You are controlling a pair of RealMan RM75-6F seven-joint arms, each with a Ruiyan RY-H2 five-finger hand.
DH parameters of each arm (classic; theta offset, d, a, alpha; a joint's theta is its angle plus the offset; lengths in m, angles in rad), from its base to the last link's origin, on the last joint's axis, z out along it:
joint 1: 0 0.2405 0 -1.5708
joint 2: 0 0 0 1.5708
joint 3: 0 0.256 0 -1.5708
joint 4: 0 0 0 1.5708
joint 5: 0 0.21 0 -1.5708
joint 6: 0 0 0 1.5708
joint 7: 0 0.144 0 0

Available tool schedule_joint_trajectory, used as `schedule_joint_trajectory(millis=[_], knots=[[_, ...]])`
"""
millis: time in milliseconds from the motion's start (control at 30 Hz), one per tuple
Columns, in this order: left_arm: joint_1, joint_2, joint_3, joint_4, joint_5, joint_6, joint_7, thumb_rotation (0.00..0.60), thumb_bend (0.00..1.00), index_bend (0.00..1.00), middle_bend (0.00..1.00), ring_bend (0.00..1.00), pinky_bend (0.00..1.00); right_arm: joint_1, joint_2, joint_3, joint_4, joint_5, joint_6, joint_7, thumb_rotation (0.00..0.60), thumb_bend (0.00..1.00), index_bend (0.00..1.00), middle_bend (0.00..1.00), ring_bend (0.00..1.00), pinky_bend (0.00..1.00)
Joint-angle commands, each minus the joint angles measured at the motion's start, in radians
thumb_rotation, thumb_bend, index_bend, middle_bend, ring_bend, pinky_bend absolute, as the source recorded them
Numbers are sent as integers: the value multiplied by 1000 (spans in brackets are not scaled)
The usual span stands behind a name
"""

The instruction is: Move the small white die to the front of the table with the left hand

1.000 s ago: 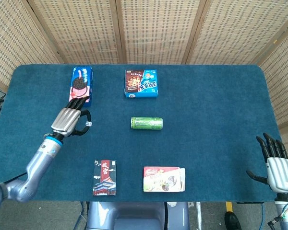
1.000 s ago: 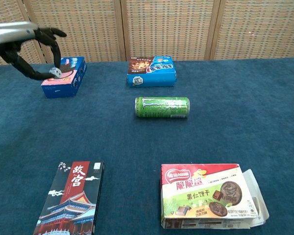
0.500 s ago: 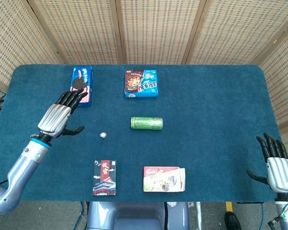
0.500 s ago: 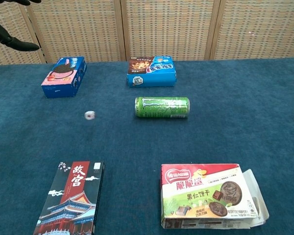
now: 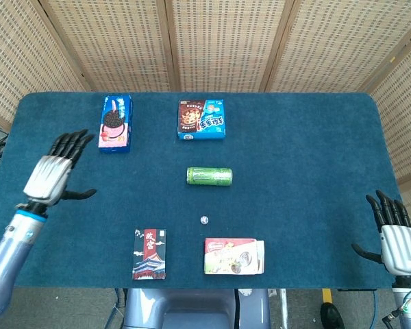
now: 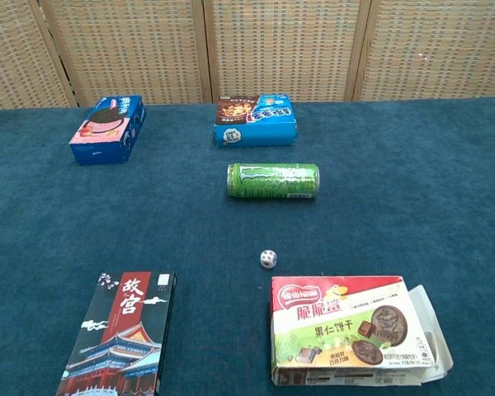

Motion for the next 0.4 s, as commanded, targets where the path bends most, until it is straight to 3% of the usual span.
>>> schedule_joint_trajectory(millis=[33,233,400], knots=[[111,-12,72,95,17,85,-100,600,0,0,0,0,0,-1,-1,1,-1,-1,4,-3,600,0,54,0,0,0],[229,-82,128,230,8,177,-151,600,0,0,0,0,0,-3,-4,2,-3,1,9,-16,600,0,54,0,0,0],[273,-126,155,294,17,189,-182,600,0,0,0,0,0,-4,-5,2,-4,2,11,-20,600,0,54,0,0,0]])
